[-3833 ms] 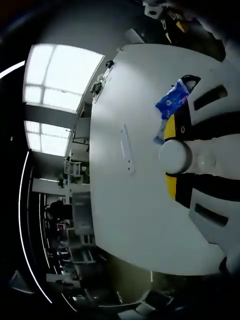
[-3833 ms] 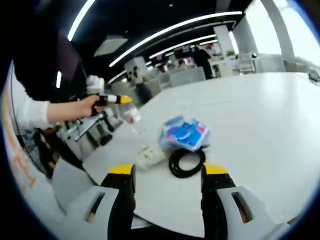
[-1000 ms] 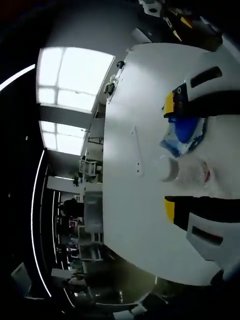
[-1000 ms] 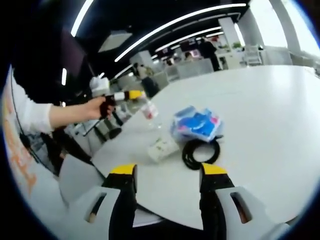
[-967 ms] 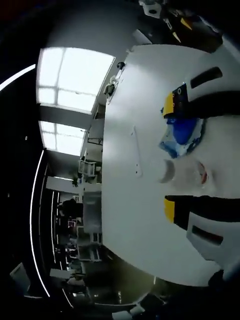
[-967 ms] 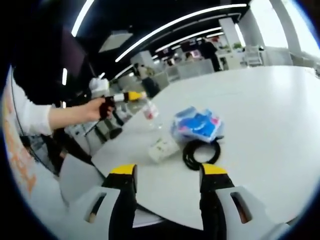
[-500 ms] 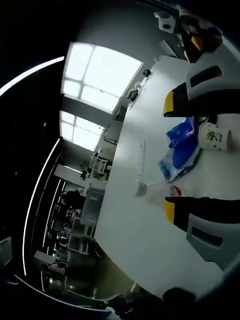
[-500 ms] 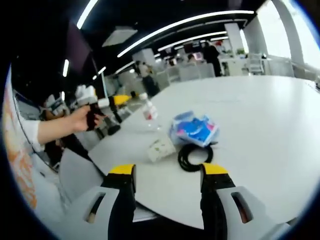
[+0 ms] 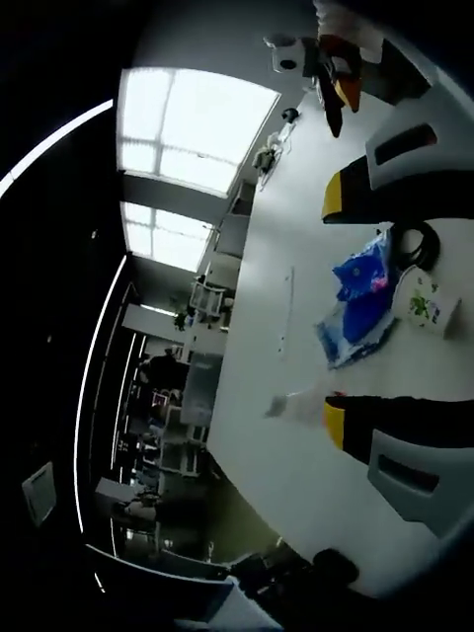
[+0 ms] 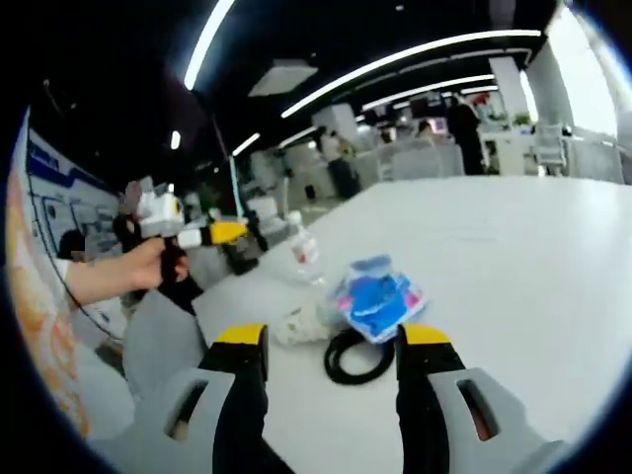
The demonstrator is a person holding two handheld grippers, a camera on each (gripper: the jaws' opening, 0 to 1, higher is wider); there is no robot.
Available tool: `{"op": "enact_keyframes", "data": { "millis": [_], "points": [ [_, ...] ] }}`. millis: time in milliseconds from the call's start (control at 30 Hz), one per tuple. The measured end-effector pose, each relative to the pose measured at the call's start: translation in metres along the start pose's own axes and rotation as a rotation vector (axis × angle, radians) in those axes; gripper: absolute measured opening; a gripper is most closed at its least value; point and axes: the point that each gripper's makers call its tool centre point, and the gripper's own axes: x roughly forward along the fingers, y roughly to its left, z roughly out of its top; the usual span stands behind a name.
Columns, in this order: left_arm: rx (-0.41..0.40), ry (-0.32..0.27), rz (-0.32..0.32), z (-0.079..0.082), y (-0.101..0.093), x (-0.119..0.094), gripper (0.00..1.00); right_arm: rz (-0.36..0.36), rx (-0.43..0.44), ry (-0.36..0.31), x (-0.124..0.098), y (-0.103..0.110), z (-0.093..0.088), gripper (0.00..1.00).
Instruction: Arrange the tabletop items into an orderly group along one side of the table until the central work area is clear of visible clutter.
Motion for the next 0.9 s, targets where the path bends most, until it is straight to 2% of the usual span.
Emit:
{"op": "enact_keyframes", "data": {
  "millis": [133, 200, 233, 267, 333, 367, 467, 533, 567, 633, 700, 733, 833, 900],
  "points": [
    [-0.073, -0.016, 0.060, -0.013, -0.027, 0.009, 0.71, 0.004, 0.035, -0.037, -0.017, -0.045, 0.015, 0.50],
    [-0.095, 0.001, 0.048, -0.017, -0.047, 0.012, 0.70, -0.003, 0.042, -0.039, -0.021, -0.066, 0.020, 0.51],
    [-0.075, 0.023, 0.010, -0.017, -0.059, 0.012, 0.70, -0.019, 0.039, -0.034, -0.022, -0.075, 0.022, 0.51],
    [-0.041, 0.024, 0.010, -0.013, -0.061, 0.011, 0.69, -0.030, 0.036, -0.043, -0.024, -0.081, 0.026, 0.52],
    [-0.005, 0.018, 0.029, -0.008, -0.059, 0.008, 0.70, -0.047, 0.063, -0.117, -0.024, -0.088, 0.040, 0.52],
    [-0.018, 0.018, 0.040, -0.006, -0.056, 0.008, 0.69, -0.050, 0.096, -0.138, -0.024, -0.091, 0.041, 0.52],
    [-0.047, 0.032, 0.060, -0.004, -0.043, 0.014, 0.69, -0.065, 0.120, -0.129, -0.020, -0.097, 0.034, 0.52],
    [-0.031, 0.045, 0.075, 0.000, -0.037, 0.019, 0.67, -0.074, 0.141, -0.112, -0.019, -0.099, 0.027, 0.52],
    [-0.014, 0.032, 0.075, 0.005, -0.037, 0.021, 0.67, -0.070, 0.141, -0.107, -0.019, -0.098, 0.027, 0.52],
    [0.009, -0.036, 0.070, 0.019, -0.037, 0.029, 0.66, -0.058, 0.128, -0.105, -0.021, -0.100, 0.024, 0.53],
    [-0.049, -0.052, 0.085, 0.018, -0.034, 0.034, 0.66, -0.065, 0.140, -0.067, -0.020, -0.111, 0.015, 0.52],
    [-0.088, -0.041, 0.083, 0.014, -0.035, 0.036, 0.67, -0.082, 0.149, -0.043, -0.021, -0.118, 0.012, 0.53],
    [-0.051, -0.016, 0.053, 0.009, -0.042, 0.034, 0.67, -0.110, 0.143, -0.063, -0.025, -0.126, 0.024, 0.54],
    [-0.022, 0.003, 0.070, 0.003, -0.039, 0.027, 0.67, -0.106, 0.150, -0.078, -0.025, -0.127, 0.031, 0.53]
  ]
}}
